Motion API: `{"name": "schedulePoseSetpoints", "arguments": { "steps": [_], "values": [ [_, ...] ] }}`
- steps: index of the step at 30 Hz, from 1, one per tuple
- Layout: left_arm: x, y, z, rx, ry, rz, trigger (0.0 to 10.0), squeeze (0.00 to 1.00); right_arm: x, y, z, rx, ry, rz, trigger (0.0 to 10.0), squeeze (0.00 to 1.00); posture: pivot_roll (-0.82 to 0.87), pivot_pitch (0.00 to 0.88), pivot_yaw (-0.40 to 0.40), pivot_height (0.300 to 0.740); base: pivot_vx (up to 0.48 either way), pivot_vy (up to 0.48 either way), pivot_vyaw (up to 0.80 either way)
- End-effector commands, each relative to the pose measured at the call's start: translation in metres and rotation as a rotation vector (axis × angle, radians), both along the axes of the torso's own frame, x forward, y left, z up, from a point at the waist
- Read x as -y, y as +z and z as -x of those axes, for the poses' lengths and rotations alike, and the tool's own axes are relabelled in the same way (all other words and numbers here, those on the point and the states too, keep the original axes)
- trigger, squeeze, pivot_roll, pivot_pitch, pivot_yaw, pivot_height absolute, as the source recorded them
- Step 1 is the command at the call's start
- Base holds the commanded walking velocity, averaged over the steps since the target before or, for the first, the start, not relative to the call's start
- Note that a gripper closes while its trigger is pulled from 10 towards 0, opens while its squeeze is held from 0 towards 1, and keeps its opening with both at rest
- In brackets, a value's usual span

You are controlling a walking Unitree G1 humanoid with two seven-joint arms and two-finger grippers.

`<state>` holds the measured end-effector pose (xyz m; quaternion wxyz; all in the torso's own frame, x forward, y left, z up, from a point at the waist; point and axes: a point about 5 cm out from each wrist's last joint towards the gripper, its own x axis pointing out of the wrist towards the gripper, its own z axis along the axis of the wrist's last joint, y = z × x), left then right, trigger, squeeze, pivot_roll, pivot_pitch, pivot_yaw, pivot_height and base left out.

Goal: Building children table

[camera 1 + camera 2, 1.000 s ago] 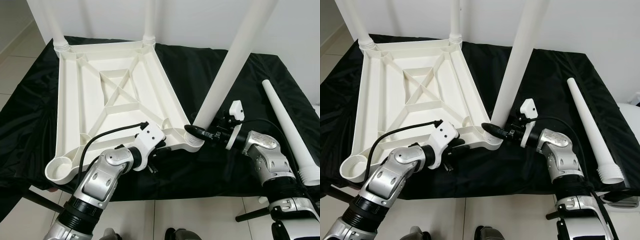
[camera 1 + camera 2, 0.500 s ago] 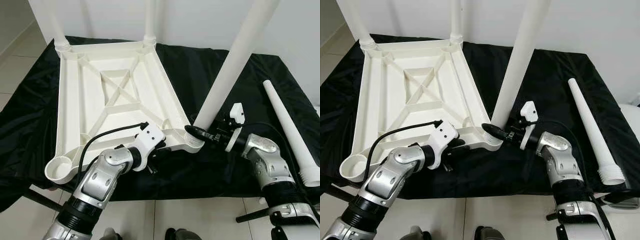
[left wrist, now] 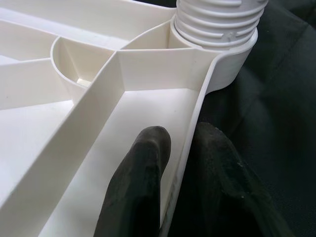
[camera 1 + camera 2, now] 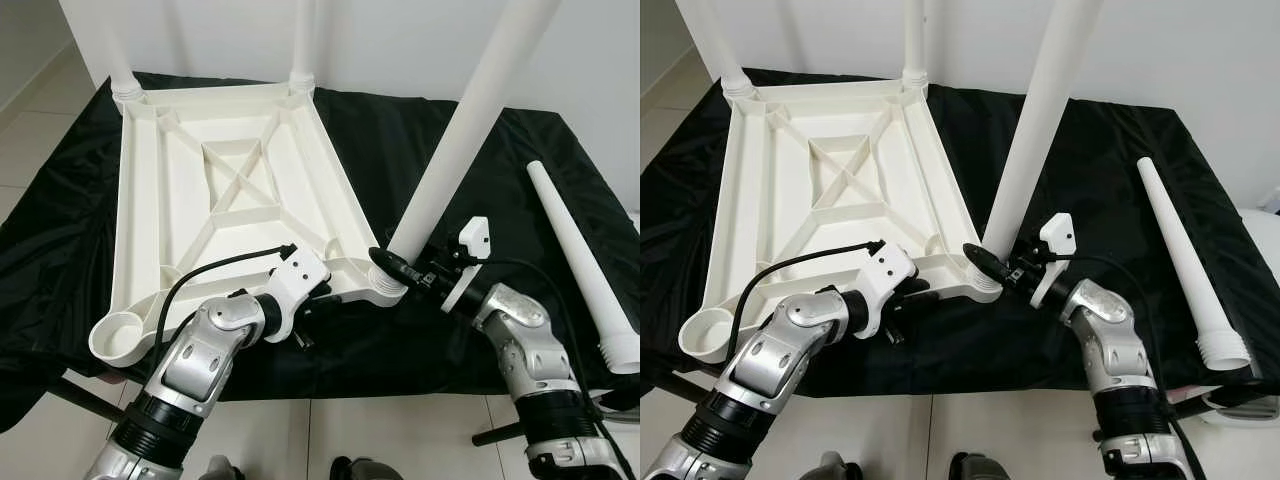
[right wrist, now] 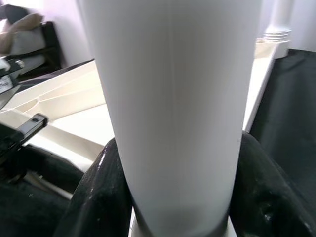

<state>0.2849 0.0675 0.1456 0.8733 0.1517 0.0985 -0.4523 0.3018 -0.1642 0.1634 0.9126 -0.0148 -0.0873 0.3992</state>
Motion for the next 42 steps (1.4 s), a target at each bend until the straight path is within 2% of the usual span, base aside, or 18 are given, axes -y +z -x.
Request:
{"name": "schedulePoseSetpoints", "arguments": {
  "steps": [1,20,22,27,31,34,42],
  "values": [
    [0.005,0.003,0.000,0.009,-0.017,0.021,10.0,0.00,-0.004,0.002,0.002,-0.001,-0.027,-0.047,10.0,0.00,-0.08,0.101,-0.051,0.740,0.000,0.000,0.00],
    [0.006,0.004,0.001,0.006,-0.015,0.024,10.0,0.00,-0.030,-0.004,0.018,-0.002,-0.238,-0.127,10.0,0.00,-0.08,0.113,-0.054,0.740,0.000,0.000,0.00],
    [0.006,0.004,0.001,0.006,-0.014,0.024,10.0,0.00,-0.033,-0.005,0.019,-0.013,-0.294,-0.131,10.0,0.00,-0.08,0.114,-0.054,0.740,0.000,0.000,0.00],
    [0.006,0.004,0.001,0.006,-0.015,0.024,10.0,0.00,-0.039,-0.008,0.020,-0.021,-0.396,-0.109,10.0,0.00,-0.08,0.116,-0.051,0.740,0.000,0.000,0.00],
    [0.006,0.004,0.001,0.005,-0.016,0.024,10.0,0.00,-0.040,-0.008,0.020,-0.020,-0.421,-0.107,10.0,0.00,-0.08,0.116,-0.051,0.740,0.000,0.000,0.00],
    [0.005,0.004,0.001,0.004,-0.019,0.022,10.0,0.00,-0.048,-0.008,0.019,-0.020,-0.507,-0.092,10.0,0.00,-0.07,0.120,-0.047,0.740,0.000,0.000,0.00],
    [0.005,0.004,0.001,0.005,-0.018,0.019,10.0,0.00,-0.051,-0.010,0.018,-0.031,-0.558,-0.082,10.0,0.00,-0.07,0.121,-0.046,0.740,0.000,0.000,0.00]
  ]
}}
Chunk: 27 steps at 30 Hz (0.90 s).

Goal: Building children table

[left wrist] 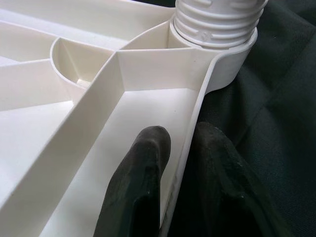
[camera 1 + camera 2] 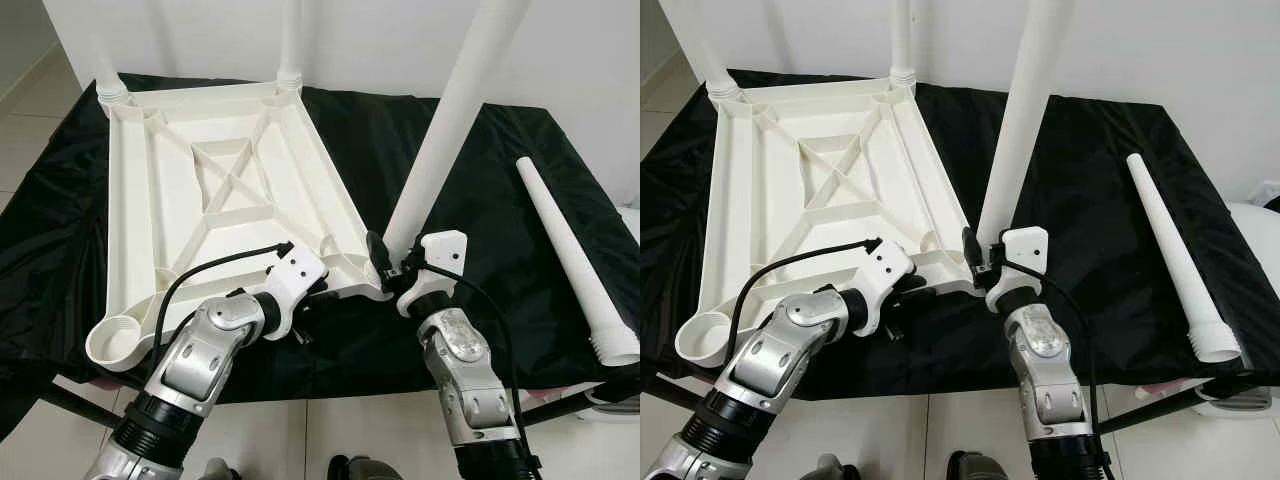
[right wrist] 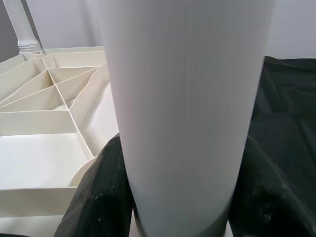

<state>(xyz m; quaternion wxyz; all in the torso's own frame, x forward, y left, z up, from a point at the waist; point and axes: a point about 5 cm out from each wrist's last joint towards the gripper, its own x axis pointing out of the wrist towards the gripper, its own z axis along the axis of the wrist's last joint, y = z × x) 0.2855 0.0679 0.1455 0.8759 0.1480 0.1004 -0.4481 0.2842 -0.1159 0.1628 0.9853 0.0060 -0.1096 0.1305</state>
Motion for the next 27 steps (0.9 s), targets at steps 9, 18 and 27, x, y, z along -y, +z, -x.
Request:
{"name": "schedulePoseSetpoints", "arguments": {
  "steps": [9,18,27],
  "values": [
    [0.0036,0.0044,0.0025,0.011,-0.030,0.010,10.0,0.00,-0.0069,-0.0167,0.0002,-0.094,-0.092,0.007,10.0,0.00,-0.07,0.117,-0.044,0.740,0.000,0.000,0.00],
    [0.0041,0.0043,0.0030,0.011,-0.032,0.010,10.0,0.00,-0.0082,-0.0150,0.0009,-0.088,-0.073,-0.032,10.0,1.00,-0.06,0.112,-0.047,0.740,0.000,0.000,0.00],
    [0.0049,0.0046,0.0029,0.014,-0.032,0.011,10.0,0.00,-0.0067,-0.0128,-0.0006,-0.073,-0.041,-0.053,10.0,1.00,-0.06,0.105,-0.049,0.740,0.000,0.000,0.00]
  ]
}}
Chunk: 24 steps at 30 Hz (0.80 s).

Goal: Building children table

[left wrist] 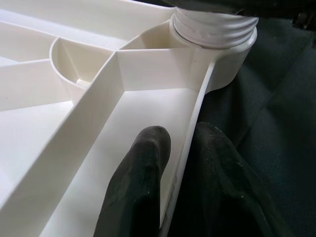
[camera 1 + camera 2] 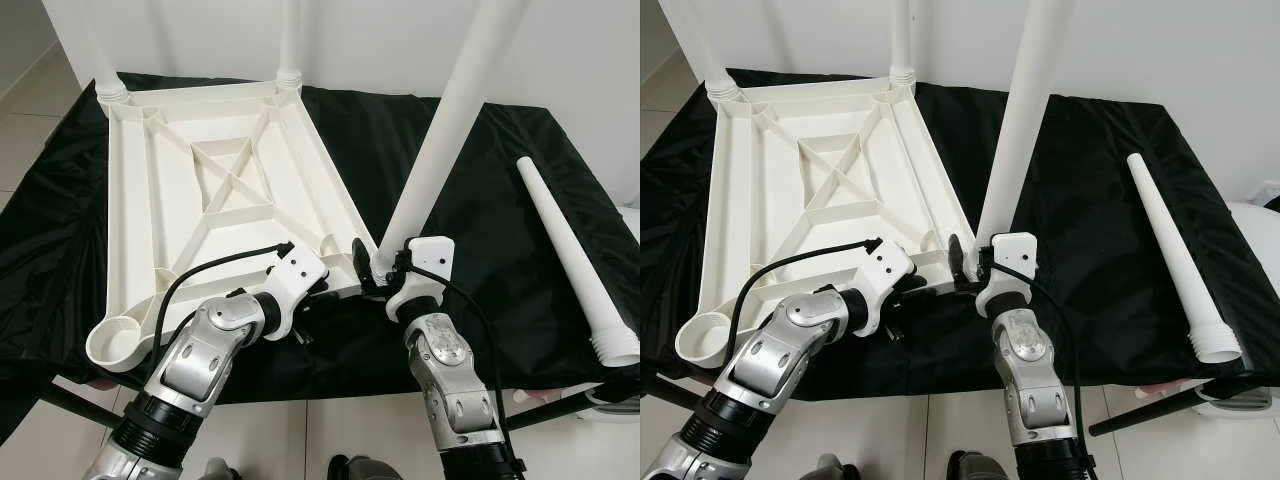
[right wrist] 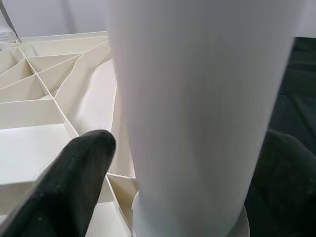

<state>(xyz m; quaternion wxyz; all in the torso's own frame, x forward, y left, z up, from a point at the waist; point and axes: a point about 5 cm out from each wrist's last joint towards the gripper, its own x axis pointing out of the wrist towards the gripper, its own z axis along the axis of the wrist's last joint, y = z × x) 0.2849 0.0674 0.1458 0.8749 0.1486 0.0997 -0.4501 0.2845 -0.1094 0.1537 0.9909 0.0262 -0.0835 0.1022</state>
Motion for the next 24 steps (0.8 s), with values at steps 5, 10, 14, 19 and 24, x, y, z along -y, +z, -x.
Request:
{"name": "schedulePoseSetpoints", "arguments": {
  "steps": [5,10,14,19,24],
  "values": [
    [0.005,0.004,0.002,0.013,-0.030,0.011,10.0,0.00,0.008,0.000,-0.004,0.007,0.054,-0.005,10.0,1.00,-0.06,0.097,-0.051,0.740,0.000,0.000,0.00],
    [0.005,0.004,0.002,0.014,-0.032,0.011,10.0,0.00,0.016,0.005,-0.008,0.029,0.176,0.003,10.0,0.00,-0.06,0.099,-0.054,0.740,0.000,0.000,0.00],
    [0.006,0.004,0.002,0.014,-0.033,0.011,10.0,0.00,0.023,0.010,-0.013,0.044,0.286,0.022,10.0,0.00,-0.06,0.102,-0.056,0.740,0.000,0.000,0.00],
    [0.005,0.004,0.003,0.014,-0.031,0.011,10.0,0.00,0.032,0.013,-0.017,0.050,0.449,0.085,10.0,0.00,-0.06,0.104,-0.058,0.740,0.000,0.000,0.00],
    [0.005,0.004,0.003,0.013,-0.029,0.011,10.0,0.00,0.037,0.015,-0.020,0.045,0.575,0.125,10.0,0.00,-0.06,0.106,-0.059,0.740,0.000,0.000,0.00]
  ]
}}
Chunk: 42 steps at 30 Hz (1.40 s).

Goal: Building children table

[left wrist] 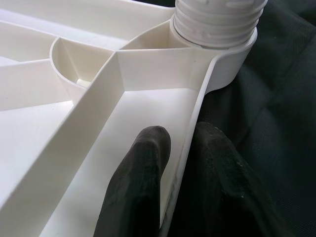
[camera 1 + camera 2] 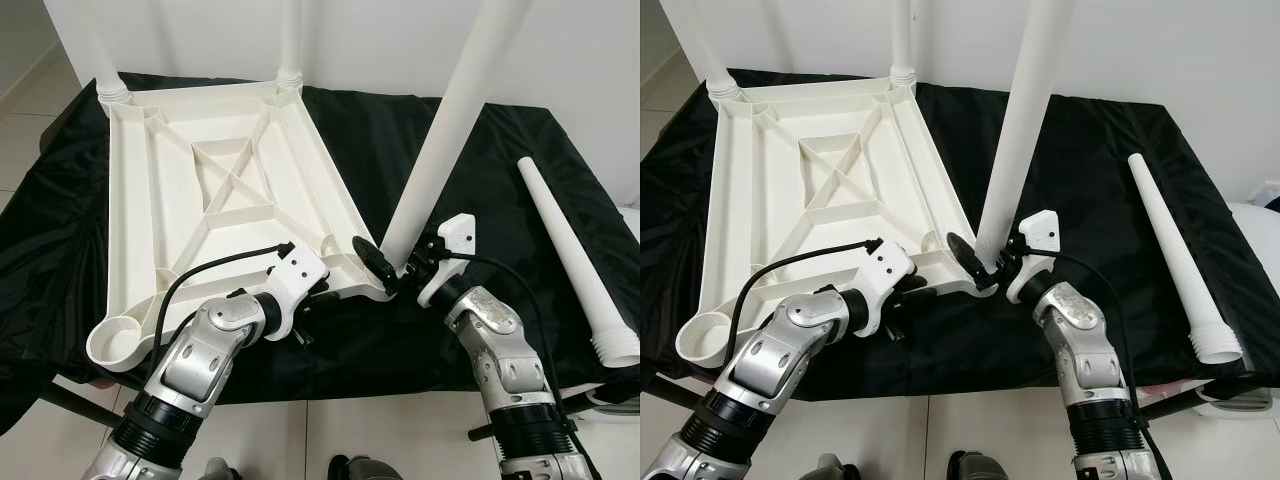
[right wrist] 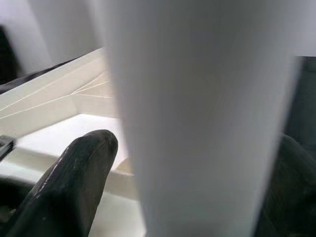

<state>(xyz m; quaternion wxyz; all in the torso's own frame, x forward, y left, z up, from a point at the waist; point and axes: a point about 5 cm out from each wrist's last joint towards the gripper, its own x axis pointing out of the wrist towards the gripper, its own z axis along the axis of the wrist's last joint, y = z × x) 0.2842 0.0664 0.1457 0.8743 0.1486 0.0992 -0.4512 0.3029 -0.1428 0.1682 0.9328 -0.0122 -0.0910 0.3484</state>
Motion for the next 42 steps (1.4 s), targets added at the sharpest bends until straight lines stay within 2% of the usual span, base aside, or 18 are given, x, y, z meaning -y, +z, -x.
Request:
{"name": "schedulePoseSetpoints", "arguments": {
  "steps": [1,3,8,18,19,22,23,24,27,28,42],
  "values": [
    [0.004,0.004,0.003,0.013,-0.026,0.011,10.0,0.00,0.004,0.001,-0.002,-0.002,0.076,0.014,10.0,0.00,-0.06,0.106,-0.059,0.740,0.000,0.000,0.00],
    [0.004,0.004,0.003,0.013,-0.025,0.012,10.0,0.00,0.007,0.001,-0.004,-0.011,0.151,0.044,10.0,0.00,-0.06,0.109,-0.056,0.740,0.000,0.000,0.00],
    [0.003,0.005,0.003,0.012,-0.027,0.013,10.0,0.00,0.013,0.000,-0.012,-0.033,0.242,0.070,10.0,0.00,-0.06,0.111,-0.050,0.740,0.000,0.000,0.00],
    [0.003,0.006,0.002,0.011,-0.029,0.011,10.0,0.00,0.025,0.004,-0.028,-0.040,0.273,0.119,10.0,0.00,-0.05,0.114,-0.044,0.740,0.000,0.000,0.00],
    [0.002,0.006,0.002,0.011,-0.029,0.012,10.0,0.00,0.030,0.006,-0.031,-0.037,0.272,0.126,6.8,0.00,-0.05,0.114,-0.044,0.740,0.000,0.000,0.00],
    [0.002,0.006,0.002,0.011,-0.029,0.012,10.0,0.00,0.031,0.007,-0.032,-0.035,0.278,0.124,6.8,0.00,-0.05,0.114,-0.044,0.740,0.000,0.000,0.00],
    [0.003,0.006,0.003,0.010,-0.029,0.012,10.0,0.00,0.033,0.007,-0.032,-0.035,0.279,0.126,4.4,0.00,-0.05,0.115,-0.045,0.740,0.000,0.000,0.00],
    [0.003,0.006,0.003,0.010,-0.030,0.012,10.0,0.00,0.034,0.008,-0.032,-0.033,0.281,0.129,0.6,0.00,-0.05,0.114,-0.045,0.740,0.000,0.000,0.00],
    [0.003,0.006,0.003,0.009,-0.031,0.013,10.0,0.00,0.035,0.008,-0.033,-0.031,0.281,0.131,0.6,0.00,-0.05,0.114,-0.045,0.740,0.000,0.000,0.00],
    [0.003,0.006,0.003,0.009,-0.031,0.013,10.0,0.00,0.036,0.008,-0.033,-0.029,0.284,0.131,0.0,0.00,-0.05,0.114,-0.046,0.740,0.000,0.000,0.00],
    [0.004,0.006,0.004,0.006,-0.035,0.017,10.0,0.00,0.040,0.000,-0.029,-0.028,0.276,0.102,0.0,0.00,-0.06,0.119,-0.045,0.740,0.000,0.000,0.00]
  ]
}}
